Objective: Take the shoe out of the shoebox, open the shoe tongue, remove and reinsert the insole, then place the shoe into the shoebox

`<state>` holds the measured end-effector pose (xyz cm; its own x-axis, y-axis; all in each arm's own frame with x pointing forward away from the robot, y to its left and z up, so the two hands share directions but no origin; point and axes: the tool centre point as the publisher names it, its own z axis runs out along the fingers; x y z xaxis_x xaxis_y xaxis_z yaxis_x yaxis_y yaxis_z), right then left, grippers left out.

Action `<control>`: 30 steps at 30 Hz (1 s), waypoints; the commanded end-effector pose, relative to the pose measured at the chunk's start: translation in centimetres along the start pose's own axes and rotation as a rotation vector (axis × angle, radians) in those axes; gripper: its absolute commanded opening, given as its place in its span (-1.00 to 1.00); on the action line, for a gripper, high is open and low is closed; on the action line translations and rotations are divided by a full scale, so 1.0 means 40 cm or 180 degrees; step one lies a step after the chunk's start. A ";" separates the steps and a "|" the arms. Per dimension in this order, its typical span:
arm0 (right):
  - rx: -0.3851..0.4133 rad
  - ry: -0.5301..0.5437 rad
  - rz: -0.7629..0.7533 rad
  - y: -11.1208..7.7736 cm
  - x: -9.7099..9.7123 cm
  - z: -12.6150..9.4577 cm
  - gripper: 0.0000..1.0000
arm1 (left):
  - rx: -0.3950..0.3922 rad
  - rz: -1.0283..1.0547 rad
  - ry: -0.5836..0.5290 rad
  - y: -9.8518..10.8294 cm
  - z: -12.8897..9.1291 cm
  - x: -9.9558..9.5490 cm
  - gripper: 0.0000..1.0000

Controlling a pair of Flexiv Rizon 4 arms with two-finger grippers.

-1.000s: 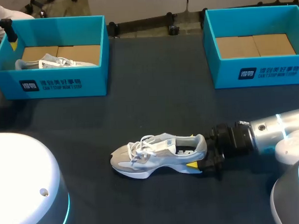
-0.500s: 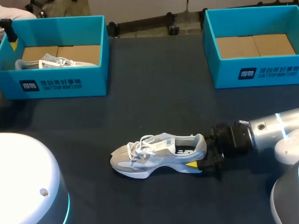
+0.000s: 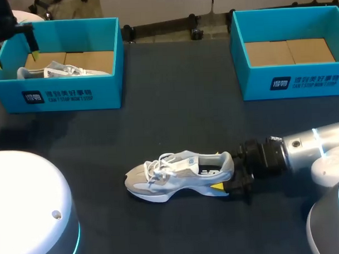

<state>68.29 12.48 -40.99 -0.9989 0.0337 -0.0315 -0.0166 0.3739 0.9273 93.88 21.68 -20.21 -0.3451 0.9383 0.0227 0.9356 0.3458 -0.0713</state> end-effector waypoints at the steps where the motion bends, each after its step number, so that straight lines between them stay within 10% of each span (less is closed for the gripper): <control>1: 0.0018 0.0000 0.0001 0.001 -0.002 0.005 -1.00 | -0.0352 -0.1558 0.0051 -0.050 -0.004 0.003 1.00; 11: 0.0018 0.0000 0.0001 0.001 -0.002 0.005 -1.00 | -0.0257 -0.1629 -0.0020 -0.073 -0.014 0.013 1.00; 22: 0.0018 0.0000 0.0001 0.001 -0.002 0.005 -1.00 | -0.0088 -0.4197 0.0406 -0.258 -0.013 -0.036 1.00; 24: 0.0018 0.0000 0.0001 0.001 -0.002 0.005 -1.00 | 0.0487 -0.5222 0.0702 -0.284 0.011 -0.053 1.00; 30: 0.0018 0.0000 0.0001 0.001 -0.002 0.005 -1.00 | 0.0291 -0.5269 0.0549 -0.305 0.018 -0.069 1.00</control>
<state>68.30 12.48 -41.00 -0.9989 0.0338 -0.0316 -0.0167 0.3737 0.9274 82.80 15.26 -20.19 -0.9739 0.2053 0.0965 0.2064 0.9785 0.0013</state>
